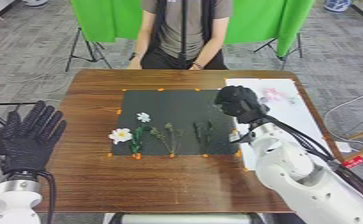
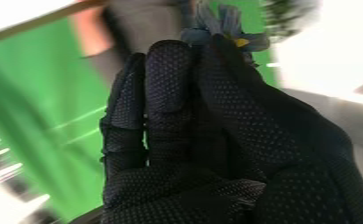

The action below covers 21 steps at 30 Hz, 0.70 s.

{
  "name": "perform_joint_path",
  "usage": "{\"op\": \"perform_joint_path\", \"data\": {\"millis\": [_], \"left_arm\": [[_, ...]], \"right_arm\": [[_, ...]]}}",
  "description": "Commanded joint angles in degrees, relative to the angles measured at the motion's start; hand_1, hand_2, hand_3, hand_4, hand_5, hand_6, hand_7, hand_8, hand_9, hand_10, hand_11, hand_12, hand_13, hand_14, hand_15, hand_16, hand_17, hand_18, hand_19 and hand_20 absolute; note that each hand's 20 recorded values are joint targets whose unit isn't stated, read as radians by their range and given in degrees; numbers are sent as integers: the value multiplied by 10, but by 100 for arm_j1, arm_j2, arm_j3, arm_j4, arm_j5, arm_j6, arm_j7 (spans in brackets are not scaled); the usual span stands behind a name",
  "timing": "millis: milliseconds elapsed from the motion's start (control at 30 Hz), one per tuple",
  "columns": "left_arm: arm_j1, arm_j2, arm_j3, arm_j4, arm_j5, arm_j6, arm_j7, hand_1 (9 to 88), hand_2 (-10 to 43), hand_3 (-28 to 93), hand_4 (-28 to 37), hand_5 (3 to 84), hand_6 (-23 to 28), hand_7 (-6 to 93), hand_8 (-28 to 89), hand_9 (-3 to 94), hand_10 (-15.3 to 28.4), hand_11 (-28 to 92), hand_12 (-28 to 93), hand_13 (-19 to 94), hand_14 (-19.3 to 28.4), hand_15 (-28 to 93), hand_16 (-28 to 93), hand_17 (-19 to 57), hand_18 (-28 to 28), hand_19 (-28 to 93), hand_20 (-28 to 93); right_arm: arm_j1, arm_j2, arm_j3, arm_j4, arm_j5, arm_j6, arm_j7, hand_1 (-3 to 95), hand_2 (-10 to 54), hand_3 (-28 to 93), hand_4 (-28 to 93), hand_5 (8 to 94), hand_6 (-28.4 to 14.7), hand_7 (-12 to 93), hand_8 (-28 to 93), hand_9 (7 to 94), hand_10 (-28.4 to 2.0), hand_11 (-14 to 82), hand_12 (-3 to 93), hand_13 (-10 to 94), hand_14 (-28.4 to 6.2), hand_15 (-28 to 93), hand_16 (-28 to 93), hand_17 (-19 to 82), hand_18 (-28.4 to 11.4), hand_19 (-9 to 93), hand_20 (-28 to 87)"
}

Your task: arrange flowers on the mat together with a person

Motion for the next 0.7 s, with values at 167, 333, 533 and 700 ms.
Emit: {"op": "perform_joint_path", "data": {"millis": [167,333,533,700], "left_arm": [[7,23,71,78,-166,1,-110,261,146,668,-283,416,83,123,-100,329,131,165,62,225,119,206,-68,-52,106,251,90],[-47,23,99,128,-175,11,-151,260,145,669,-283,415,82,124,-100,331,130,166,62,224,119,206,-68,-52,106,251,90],[-1,59,110,138,-232,29,-121,258,141,671,-283,415,83,123,-99,331,131,164,61,224,120,205,-68,-53,107,253,91],[-91,79,136,171,-233,32,-132,255,138,673,-283,416,83,123,-99,332,131,166,62,224,120,209,-67,-53,107,253,90]], "right_arm": [[1454,-939,-1522,473,169,-539,-353,633,-21,697,-283,582,40,407,-80,677,-55,214,503,564,-42,538,536,257,-134,763,287],[1899,-1132,-2141,912,122,-225,68,631,-22,700,-283,581,38,405,-79,677,-57,214,504,564,-43,539,536,258,-135,763,291],[2250,-1374,-2683,1277,-49,-137,445,628,-23,710,-283,584,34,403,-79,677,-60,216,502,562,-49,546,537,257,-140,764,294],[2205,-1489,-2737,1373,-103,-212,428,629,-23,708,-283,586,27,398,-77,680,-63,220,499,562,-51,550,536,260,-146,762,296]]}}
